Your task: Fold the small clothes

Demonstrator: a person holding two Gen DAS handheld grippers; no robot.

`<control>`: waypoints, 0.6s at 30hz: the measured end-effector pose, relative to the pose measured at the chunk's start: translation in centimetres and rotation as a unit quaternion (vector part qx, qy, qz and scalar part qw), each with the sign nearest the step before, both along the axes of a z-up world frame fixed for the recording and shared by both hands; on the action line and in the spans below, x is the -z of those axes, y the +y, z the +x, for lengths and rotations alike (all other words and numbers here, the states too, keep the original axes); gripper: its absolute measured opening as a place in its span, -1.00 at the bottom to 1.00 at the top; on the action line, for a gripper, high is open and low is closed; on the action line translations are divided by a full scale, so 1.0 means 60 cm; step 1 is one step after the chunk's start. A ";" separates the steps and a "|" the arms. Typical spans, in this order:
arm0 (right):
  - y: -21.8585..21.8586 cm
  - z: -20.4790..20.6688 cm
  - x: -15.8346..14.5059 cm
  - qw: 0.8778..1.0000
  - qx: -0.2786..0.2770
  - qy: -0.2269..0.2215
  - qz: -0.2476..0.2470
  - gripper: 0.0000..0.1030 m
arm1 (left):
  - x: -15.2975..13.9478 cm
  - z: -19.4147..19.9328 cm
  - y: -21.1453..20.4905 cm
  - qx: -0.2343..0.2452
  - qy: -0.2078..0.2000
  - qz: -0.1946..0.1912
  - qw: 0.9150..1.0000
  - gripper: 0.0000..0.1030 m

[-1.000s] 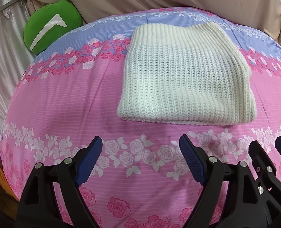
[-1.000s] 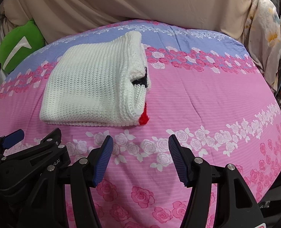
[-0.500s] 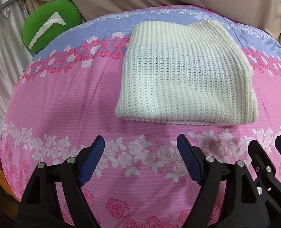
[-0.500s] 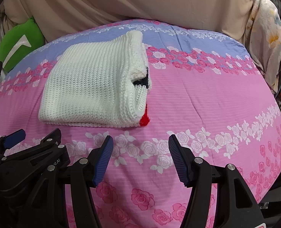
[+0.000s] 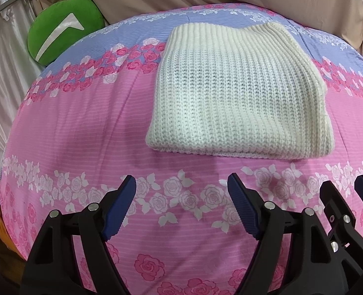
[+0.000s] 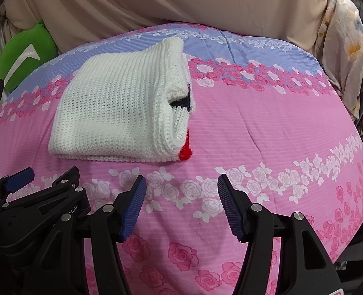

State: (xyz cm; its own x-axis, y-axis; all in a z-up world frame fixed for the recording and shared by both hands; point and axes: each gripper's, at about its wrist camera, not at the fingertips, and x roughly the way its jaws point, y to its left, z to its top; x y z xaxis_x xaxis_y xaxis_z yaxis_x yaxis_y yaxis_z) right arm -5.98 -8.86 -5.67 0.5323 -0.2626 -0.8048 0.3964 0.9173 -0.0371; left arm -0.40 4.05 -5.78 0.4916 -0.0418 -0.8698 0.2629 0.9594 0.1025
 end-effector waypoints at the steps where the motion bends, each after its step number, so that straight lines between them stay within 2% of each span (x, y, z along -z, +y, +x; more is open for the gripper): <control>1: -0.001 -0.001 -0.001 1.000 0.000 -0.001 -0.001 0.15 | 0.000 0.000 -0.001 0.001 0.000 0.000 1.000 0.44; 18: -0.005 -0.003 -0.004 1.000 -0.001 -0.004 -0.003 0.18 | -0.001 -0.002 -0.004 0.000 0.000 0.002 1.000 0.45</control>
State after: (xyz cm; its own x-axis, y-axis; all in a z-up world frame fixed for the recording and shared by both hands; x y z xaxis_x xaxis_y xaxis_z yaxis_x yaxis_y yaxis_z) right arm -6.16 -9.15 -5.42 0.5395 -0.2662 -0.7988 0.3956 0.9176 -0.0386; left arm -0.54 3.81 -5.74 0.4923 -0.0390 -0.8696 0.2633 0.9589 0.1061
